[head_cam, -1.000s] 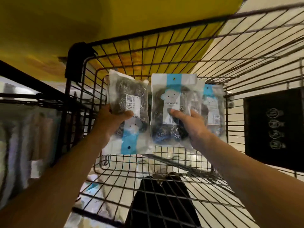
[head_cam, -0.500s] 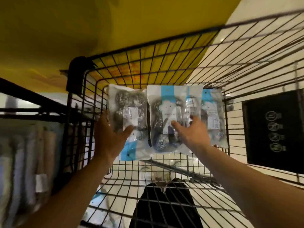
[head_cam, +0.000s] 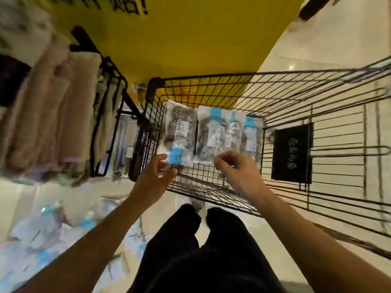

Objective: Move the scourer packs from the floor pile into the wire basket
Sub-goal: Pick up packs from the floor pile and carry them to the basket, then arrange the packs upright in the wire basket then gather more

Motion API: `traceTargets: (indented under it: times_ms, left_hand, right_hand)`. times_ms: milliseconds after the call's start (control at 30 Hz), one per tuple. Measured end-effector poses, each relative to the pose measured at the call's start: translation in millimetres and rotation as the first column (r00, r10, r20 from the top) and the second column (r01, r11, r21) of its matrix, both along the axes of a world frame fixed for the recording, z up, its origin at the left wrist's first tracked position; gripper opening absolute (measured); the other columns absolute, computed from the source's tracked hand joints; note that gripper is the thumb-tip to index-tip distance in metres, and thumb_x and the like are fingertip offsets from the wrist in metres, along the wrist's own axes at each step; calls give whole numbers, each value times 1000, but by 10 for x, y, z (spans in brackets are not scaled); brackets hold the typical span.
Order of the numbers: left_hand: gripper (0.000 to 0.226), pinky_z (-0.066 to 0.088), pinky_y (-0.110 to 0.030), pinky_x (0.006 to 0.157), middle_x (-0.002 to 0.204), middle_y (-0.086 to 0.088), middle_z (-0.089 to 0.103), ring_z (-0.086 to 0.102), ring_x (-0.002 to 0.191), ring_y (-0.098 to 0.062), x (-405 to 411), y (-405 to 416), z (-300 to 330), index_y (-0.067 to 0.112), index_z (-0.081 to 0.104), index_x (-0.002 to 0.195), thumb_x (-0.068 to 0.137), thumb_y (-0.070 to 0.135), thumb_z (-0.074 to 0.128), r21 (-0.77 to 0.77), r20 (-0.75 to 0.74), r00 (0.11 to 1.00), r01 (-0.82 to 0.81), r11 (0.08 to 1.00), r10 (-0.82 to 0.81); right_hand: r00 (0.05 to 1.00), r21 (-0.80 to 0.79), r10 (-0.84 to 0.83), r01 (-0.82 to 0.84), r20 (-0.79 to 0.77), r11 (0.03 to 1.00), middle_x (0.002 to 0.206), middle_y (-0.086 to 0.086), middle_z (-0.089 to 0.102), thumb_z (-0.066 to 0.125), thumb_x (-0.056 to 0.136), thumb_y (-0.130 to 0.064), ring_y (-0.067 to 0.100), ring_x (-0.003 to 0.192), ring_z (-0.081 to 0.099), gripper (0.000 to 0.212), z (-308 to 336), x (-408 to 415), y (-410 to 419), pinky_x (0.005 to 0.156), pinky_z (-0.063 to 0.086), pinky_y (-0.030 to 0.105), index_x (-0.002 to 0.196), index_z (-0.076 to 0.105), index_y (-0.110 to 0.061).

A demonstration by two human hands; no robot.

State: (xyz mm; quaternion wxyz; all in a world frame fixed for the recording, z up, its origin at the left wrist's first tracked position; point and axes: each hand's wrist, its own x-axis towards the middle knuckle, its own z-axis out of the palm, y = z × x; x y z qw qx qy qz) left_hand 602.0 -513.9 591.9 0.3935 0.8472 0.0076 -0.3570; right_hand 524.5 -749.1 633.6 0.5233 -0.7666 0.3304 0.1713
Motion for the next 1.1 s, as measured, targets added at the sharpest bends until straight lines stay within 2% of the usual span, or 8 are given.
traceTargets:
  times_ms: [133,367,433,533,600,667,900,1100]
  left_hand:
    - [37,47,-17,76,106,16,71,65,94,6,-544,154,354,43,54,126,98,27,70,-13,72,988,-138,990,139]
    - [30,55,-38,81,92,16,72,71,88,-10,-1594,451,490,53,60,113,90,37,69,-19,54,813,-580,814,580]
    - [26,57,-43,84,92,8,74,72,90,-18,-1927,512,523,53,62,109,87,40,66,2,43,747,-664,748,663]
    - [21,58,-46,84,96,5,74,73,90,-15,-2437,574,539,45,62,112,98,31,67,39,29,671,-741,670,741]
    - [18,60,-43,83,99,8,74,73,90,-12,-2769,624,556,45,63,113,96,38,66,57,40,594,-804,592,804]
    - [18,59,-38,86,102,9,74,73,93,-10,-3079,666,577,44,64,115,97,41,66,73,55,524,-851,520,850]
    - [18,48,-19,73,106,8,72,70,98,-7,-4224,807,700,40,60,119,103,31,61,62,89,222,-974,217,971]
    - [23,52,-25,75,107,10,72,71,96,-6,-5541,952,622,41,57,125,103,34,60,69,44,-41,-997,-44,998]
  right_hand:
    - [971,-13,224,-224,82,975,89,-12,74,68,99,-40,6,83,70,10,337,-268,58,79,56,26,99,75,-32]
    - [905,4,413,-416,103,910,91,-7,76,68,100,-36,19,87,74,11,471,-407,-143,89,60,53,93,74,-43]
    - [856,-20,507,-507,104,862,91,-9,77,69,99,-39,20,88,74,11,444,-423,-116,86,60,49,95,72,-48]
    - [782,4,617,-620,82,785,89,-6,78,71,99,-34,15,81,74,8,385,-479,18,75,61,31,92,74,-34]
    - [737,45,672,-676,71,736,91,-1,78,70,100,-26,16,78,74,9,354,-554,165,65,55,19,92,74,-29]
    - [666,41,744,-746,57,665,88,-3,78,69,101,-28,9,73,74,7,335,-647,318,66,54,20,95,74,-27]
    - [506,61,859,-858,-78,511,89,1,79,72,100,-28,23,80,78,9,164,-1085,874,87,61,46,93,76,-24]
    - [347,-4,926,-937,-152,350,84,2,81,73,99,-27,18,67,74,9,42,-1650,1615,69,51,35,91,75,-23]
